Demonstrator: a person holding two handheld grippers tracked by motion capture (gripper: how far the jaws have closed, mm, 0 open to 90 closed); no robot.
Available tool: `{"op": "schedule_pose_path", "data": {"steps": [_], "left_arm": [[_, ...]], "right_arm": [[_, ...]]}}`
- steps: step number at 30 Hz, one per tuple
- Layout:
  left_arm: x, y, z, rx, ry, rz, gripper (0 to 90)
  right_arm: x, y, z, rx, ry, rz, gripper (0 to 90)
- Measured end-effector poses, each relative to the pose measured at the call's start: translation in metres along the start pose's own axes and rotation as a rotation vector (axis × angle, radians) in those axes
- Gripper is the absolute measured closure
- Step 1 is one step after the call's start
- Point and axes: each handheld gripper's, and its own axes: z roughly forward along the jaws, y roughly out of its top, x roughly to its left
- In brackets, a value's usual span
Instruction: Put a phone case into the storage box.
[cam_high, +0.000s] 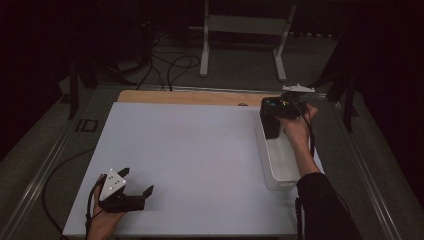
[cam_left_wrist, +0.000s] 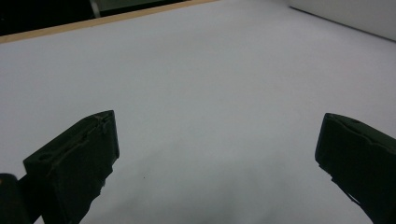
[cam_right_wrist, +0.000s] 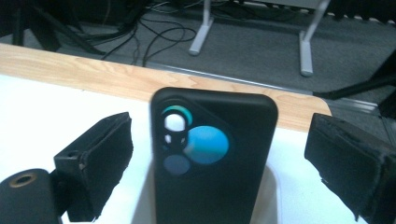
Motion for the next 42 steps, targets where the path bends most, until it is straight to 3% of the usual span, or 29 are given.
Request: {"op": "schedule_pose_path", "data": {"steps": [12, 15, 20, 21, 24, 26, 31, 32, 42], "left_arm": [[0.000, 0.000, 0.001, 0.000, 0.000, -0.003, 0.2], [0.000, 0.000, 0.001, 0.000, 0.000, -0.003, 0.2], [0.000, 0.001, 0.000, -0.006, 0.001, -0.004, 0.2], [0.000, 0.001, -0.001, -0.012, 0.001, -0.007, 0.2], [0.000, 0.001, -0.001, -0.016, 0.001, -0.008, 0.2], [0.000, 0.002, -0.002, -0.026, 0.002, -0.006, 0.2], [0.001, 0.004, -0.005, -0.050, 0.001, -0.018, 0.2], [0.001, 0.005, -0.006, -0.052, -0.002, -0.019, 0.2], [0.002, 0.008, -0.010, -0.082, -0.031, -0.039, 0.2]], "right_arm": [[0.015, -0.010, -0.032, -0.056, 0.102, -0.084, 7.7], [0.024, -0.018, -0.046, -0.070, 0.148, -0.124, 7.7], [0.032, -0.026, -0.060, -0.091, 0.194, -0.126, 7.7], [0.037, -0.036, -0.074, -0.115, 0.226, -0.120, 7.7], [0.040, -0.043, -0.082, -0.133, 0.249, -0.117, 7.7], [0.047, -0.066, -0.101, -0.166, 0.277, -0.122, 7.8], [0.049, -0.093, -0.116, -0.195, 0.301, -0.106, 7.8], [0.049, -0.111, -0.125, -0.213, 0.315, -0.079, 7.9], [0.050, -0.162, -0.141, -0.251, 0.335, -0.052, 7.9]]}}
